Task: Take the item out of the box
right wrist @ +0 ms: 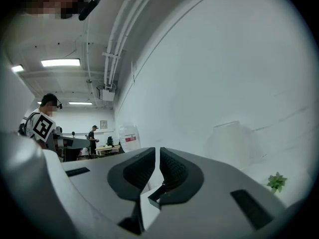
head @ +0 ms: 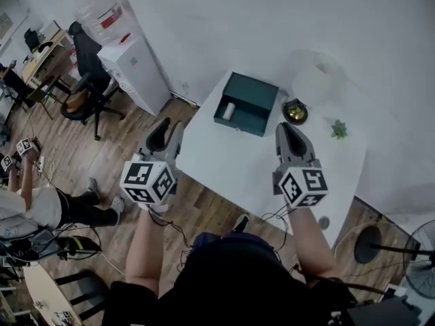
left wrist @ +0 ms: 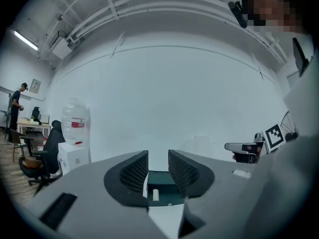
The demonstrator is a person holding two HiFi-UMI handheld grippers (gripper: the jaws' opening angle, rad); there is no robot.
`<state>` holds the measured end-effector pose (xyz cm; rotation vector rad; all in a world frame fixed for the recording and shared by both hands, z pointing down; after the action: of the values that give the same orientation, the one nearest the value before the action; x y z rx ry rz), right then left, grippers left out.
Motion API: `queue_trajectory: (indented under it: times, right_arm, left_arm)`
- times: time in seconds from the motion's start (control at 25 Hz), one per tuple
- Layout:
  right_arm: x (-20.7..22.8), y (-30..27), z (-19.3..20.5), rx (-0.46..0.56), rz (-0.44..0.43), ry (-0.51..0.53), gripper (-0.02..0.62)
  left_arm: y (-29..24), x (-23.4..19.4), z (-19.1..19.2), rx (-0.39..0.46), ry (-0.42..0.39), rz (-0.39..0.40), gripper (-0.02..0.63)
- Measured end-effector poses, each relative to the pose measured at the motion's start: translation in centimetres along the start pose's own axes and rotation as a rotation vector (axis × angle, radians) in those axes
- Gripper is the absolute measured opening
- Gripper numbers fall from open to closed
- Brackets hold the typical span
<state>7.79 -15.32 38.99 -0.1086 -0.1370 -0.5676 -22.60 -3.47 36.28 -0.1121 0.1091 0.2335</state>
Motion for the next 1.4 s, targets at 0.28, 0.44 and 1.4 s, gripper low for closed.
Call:
queue_trajectory:
  times: [0.28, 0.44, 1.4]
  right_arm:
    - [4.3, -2.4, 0.0, -0.007, 0.036, -0.040, 0.032]
    - [6.0, -3.2, 0.4, -0.027, 0.093, -0.047, 0.031]
    - [9.7, -9.3, 6.6, -0.147, 0.482, -0.055, 0.034]
  left_arm:
    - [-6.7, 0.0, 0.8, -0.077, -0.025, 0.033, 0.123]
    - [-10.6, -1.2, 2.5, -0.142, -0.011, 0.073, 0.123]
    - [-32.4, -9.5, 24.0, -0.702, 0.102, 0.302, 0.123]
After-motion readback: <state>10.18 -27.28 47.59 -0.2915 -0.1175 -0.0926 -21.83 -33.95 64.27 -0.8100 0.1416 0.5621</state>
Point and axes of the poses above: the fingertips, and each gripper's own axes: y backward along the fingers, x to its right, z out of its underside, the point moved 7 cm from there along y, backward along the fingers, and after that the axes turned 11 degrees about z, right-handed, at the moved point
